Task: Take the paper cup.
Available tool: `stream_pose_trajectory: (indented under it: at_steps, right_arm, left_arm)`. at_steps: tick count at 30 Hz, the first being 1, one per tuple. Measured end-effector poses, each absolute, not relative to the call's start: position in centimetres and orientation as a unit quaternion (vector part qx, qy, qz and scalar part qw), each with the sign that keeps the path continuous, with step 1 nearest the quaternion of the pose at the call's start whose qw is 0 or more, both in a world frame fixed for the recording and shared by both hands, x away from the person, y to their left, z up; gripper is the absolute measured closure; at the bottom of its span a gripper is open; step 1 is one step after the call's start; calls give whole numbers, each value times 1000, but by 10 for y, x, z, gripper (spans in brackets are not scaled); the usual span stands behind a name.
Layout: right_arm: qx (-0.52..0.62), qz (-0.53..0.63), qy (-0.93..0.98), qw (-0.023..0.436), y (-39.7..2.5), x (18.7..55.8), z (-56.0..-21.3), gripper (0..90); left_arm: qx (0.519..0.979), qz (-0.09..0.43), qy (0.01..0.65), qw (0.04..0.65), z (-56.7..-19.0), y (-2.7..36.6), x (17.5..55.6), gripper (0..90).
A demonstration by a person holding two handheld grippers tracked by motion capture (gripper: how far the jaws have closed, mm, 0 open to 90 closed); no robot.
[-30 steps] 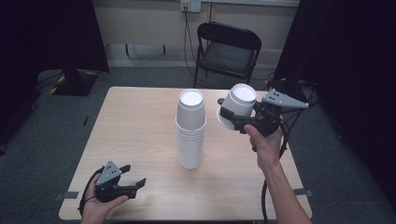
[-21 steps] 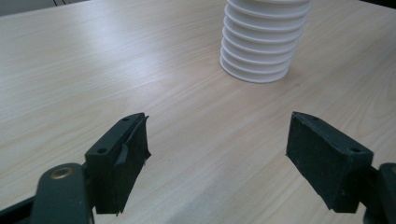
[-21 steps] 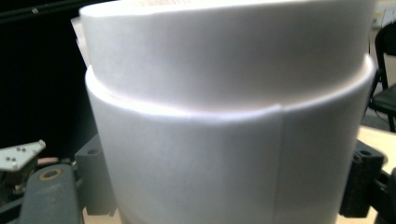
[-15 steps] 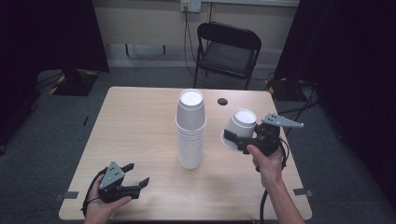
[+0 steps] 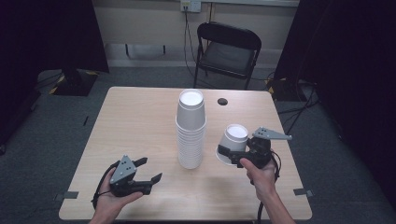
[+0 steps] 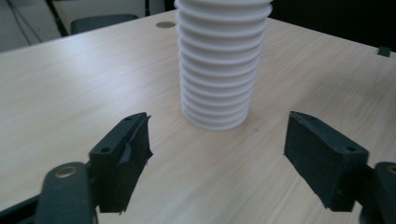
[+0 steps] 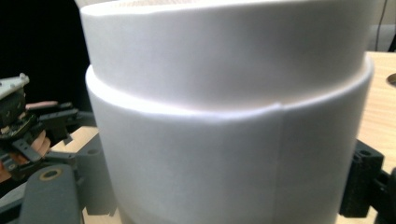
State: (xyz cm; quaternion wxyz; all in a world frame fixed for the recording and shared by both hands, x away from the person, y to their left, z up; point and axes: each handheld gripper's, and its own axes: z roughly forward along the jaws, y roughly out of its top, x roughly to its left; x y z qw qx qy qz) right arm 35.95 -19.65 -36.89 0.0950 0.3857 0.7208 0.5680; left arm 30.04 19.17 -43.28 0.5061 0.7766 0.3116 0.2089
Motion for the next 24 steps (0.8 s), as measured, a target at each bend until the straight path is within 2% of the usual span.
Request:
stream_pose_trajectory:
  at_steps: [8,13,24]
  right_arm:
    - [379,567,728,77,-186,350,-378,162]
    - [384,567,726,66,-181,346,-385,162]
    - [386,561,731,34,-164,337,-409,162]
  left_arm:
    - [782,197,282,520,-423,154,311,197]
    - [781,186,289,521,-427,146,312,158]
    - [790,163,298,511,-444,147,307,157]
